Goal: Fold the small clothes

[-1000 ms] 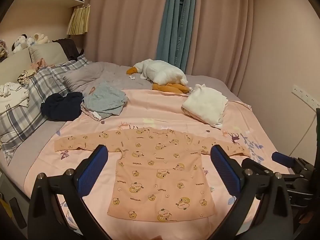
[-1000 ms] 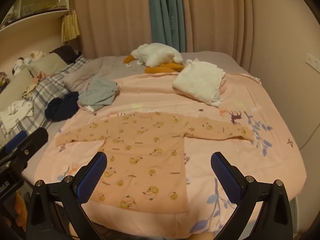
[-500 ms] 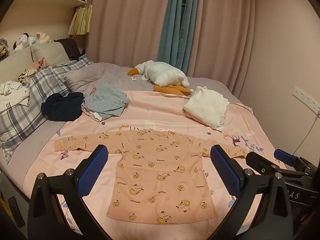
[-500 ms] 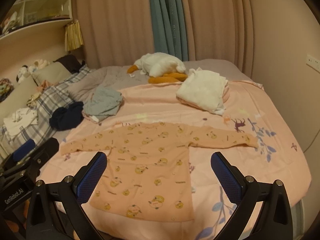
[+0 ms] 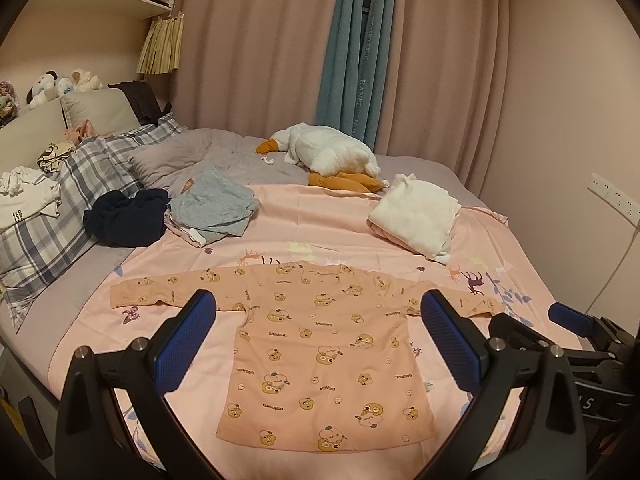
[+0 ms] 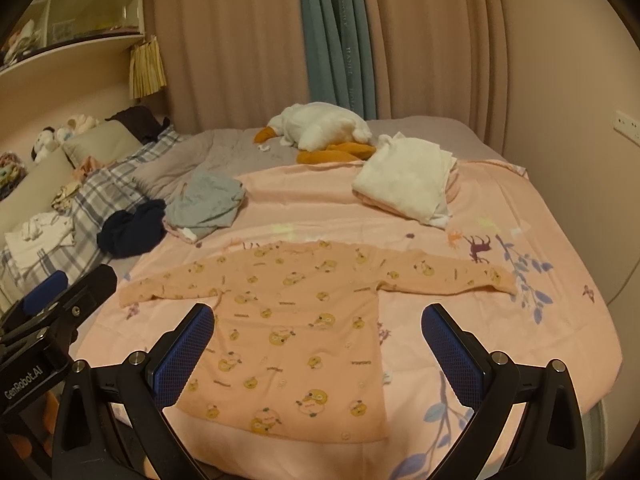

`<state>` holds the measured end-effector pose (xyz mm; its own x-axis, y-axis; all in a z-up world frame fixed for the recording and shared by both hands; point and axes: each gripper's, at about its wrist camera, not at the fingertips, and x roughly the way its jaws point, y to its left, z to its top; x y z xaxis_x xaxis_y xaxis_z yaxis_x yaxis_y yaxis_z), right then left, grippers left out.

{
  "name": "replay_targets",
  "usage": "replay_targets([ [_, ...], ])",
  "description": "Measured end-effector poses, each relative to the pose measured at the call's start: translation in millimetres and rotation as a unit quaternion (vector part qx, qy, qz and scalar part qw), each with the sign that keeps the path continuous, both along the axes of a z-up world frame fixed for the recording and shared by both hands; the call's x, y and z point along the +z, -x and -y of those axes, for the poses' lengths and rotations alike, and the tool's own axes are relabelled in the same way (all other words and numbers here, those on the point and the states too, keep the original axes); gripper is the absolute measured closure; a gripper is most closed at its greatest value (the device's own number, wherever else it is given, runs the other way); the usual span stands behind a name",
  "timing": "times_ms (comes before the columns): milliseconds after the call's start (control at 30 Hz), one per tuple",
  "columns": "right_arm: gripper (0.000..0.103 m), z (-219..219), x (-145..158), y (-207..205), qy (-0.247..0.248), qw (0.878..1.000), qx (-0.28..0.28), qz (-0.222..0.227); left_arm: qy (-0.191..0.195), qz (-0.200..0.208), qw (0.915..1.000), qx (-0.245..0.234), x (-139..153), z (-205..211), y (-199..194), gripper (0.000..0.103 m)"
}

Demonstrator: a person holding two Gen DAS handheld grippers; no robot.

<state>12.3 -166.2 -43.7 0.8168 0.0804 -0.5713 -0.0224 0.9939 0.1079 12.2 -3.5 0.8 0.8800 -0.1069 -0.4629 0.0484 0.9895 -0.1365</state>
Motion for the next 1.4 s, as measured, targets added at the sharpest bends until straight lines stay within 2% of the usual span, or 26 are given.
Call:
replay_targets([
  [467, 0.000, 5.3, 0.0, 1.2, 0.001, 1.000, -0.012, 0.001, -0.009, 0.003, 0.9999, -0.007, 1.8, 5.7, 2.0, 0.000],
  [633, 0.000, 5.6, 0.3, 3.6, 0.003, 1.000, -0.013, 0.000, -0.019, 0.006, 0.9998, 0.007, 1.4, 7.4, 3.2, 0.000],
  [1400, 0.000, 8.9, -0.2, 7.8, 0.009, 1.000, -0.021, -0.001, -0.011, -0.009, 0.9999, 0.004, -0.5, 6.4, 2.7, 0.000],
])
